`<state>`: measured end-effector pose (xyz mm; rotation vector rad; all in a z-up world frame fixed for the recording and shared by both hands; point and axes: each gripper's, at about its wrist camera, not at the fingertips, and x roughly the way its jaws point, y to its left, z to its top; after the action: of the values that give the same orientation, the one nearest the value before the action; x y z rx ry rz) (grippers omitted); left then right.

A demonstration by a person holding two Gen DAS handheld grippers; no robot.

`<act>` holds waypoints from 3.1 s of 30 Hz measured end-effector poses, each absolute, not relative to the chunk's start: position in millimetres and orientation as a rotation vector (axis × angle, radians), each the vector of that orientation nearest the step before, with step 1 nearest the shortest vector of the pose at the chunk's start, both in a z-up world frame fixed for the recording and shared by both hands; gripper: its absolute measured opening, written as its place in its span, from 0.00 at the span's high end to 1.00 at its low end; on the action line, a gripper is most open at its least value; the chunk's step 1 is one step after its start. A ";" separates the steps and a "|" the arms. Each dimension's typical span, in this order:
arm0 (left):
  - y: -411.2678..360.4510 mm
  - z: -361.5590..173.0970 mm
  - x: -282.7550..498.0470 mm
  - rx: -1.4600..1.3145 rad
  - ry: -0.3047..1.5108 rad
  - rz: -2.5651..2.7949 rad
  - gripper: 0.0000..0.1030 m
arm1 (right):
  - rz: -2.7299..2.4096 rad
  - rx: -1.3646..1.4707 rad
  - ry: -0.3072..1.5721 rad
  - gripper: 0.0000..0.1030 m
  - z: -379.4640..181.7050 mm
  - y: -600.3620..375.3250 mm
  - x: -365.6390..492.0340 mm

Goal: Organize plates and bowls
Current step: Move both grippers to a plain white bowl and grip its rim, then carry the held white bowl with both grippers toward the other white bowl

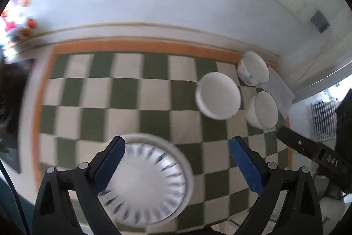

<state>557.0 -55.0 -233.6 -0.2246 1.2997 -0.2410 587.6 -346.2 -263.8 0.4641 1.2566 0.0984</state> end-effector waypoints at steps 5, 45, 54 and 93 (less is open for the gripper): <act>-91.7 -285.8 614.1 -0.287 1.431 -0.248 0.17 | 0.153 0.425 1.345 0.24 -304.3 -370.4 677.5; -160.5 -302.7 574.5 -0.190 1.565 -0.365 0.88 | 0.223 0.233 1.550 0.91 -341.9 -374.5 668.0; -174.9 -336.1 528.5 -0.141 1.658 -0.409 0.88 | 0.168 0.259 1.615 0.91 -364.9 -398.9 594.9; -268.4 -320.6 635.3 -0.172 1.636 -0.456 0.67 | -0.037 0.582 1.489 0.54 -354.1 -531.4 643.3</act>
<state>635.3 -268.4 -320.6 -0.1722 1.6357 -0.4561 643.3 -531.4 -354.1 0.5825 1.4888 -0.0372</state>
